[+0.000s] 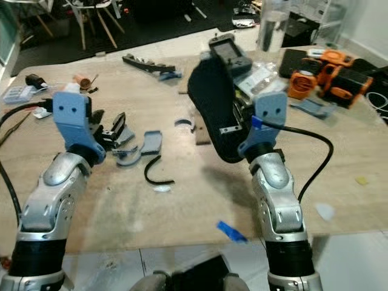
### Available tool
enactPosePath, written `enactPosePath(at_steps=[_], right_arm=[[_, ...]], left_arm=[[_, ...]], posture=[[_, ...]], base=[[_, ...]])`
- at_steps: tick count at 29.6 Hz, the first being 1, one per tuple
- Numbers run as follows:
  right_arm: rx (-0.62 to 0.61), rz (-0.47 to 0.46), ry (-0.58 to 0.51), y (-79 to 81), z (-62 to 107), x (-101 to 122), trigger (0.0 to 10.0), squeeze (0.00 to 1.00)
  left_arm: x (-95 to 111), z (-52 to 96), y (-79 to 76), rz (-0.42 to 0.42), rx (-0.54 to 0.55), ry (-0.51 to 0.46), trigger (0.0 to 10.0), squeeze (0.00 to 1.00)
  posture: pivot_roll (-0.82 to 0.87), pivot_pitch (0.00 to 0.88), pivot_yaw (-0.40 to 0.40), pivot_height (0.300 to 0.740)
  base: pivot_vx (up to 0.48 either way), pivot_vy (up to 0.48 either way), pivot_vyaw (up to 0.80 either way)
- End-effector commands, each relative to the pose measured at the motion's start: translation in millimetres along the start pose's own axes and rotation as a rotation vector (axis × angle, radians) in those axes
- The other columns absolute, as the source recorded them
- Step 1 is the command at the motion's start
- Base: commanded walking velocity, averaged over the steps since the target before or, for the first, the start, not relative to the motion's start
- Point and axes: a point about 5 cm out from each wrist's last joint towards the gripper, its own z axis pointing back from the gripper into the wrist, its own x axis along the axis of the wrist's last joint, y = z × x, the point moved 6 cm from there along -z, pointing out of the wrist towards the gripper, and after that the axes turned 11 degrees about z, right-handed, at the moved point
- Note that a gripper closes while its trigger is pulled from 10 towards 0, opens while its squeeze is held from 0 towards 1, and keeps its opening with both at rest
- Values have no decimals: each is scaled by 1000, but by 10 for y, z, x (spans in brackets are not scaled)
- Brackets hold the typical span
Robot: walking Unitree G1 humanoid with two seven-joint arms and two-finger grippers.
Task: Picking trash to rubbish bin
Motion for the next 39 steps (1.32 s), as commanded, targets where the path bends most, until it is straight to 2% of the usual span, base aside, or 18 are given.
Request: enactPosePath(at_steps=[1, 5, 16, 28, 33, 37, 38, 39], right_arm=[[10, -6, -28, 53, -2, 57, 10000, 0], [4, -10, -28, 44, 7, 54, 10000, 0], [-18, -35, -16, 32, 33, 2, 10000, 0], [-37, -56, 2, 44, 72, -63, 10000, 0], [-54, -75, 31, 36, 107, -134, 10000, 0], [-54, -76, 37, 35, 113, -147, 10000, 0], [-53, -72, 41, 34, 115, -157, 10000, 0], [-53, -71, 42, 33, 115, -160, 10000, 0]], left_arm=[[-71, 30, 61, -11, 11, 33, 10000, 0], [-80, 22, 34, -21, -4, 41, 10000, 0], [-119, -2, -24, -76, -62, 94, 10000, 0], [-113, -44, -133, -119, -120, 100, 10000, 0], [-201, -42, -100, -61, -77, 111, 10000, 0], [-195, -30, -119, -59, -75, 92, 10000, 0], [-219, -22, -101, -3, -43, 97, 10000, 0], [-227, -20, -97, 11, -36, 100, 10000, 0]], posture=[[10, 187, 57, 740], [13, 186, 62, 740], [30, 183, 78, 740], [28, 165, 94, 740], [8, 150, 74, 740], [8, 149, 68, 740], [3, 150, 63, 740], [3, 150, 63, 740]], base=[[-360, 0, 0], [-305, 0, 0], [0, 0, 0], [0, 0, 0], [0, -96, 0], [0, -480, 0], [0, 0, 0], [0, 0, 0]])
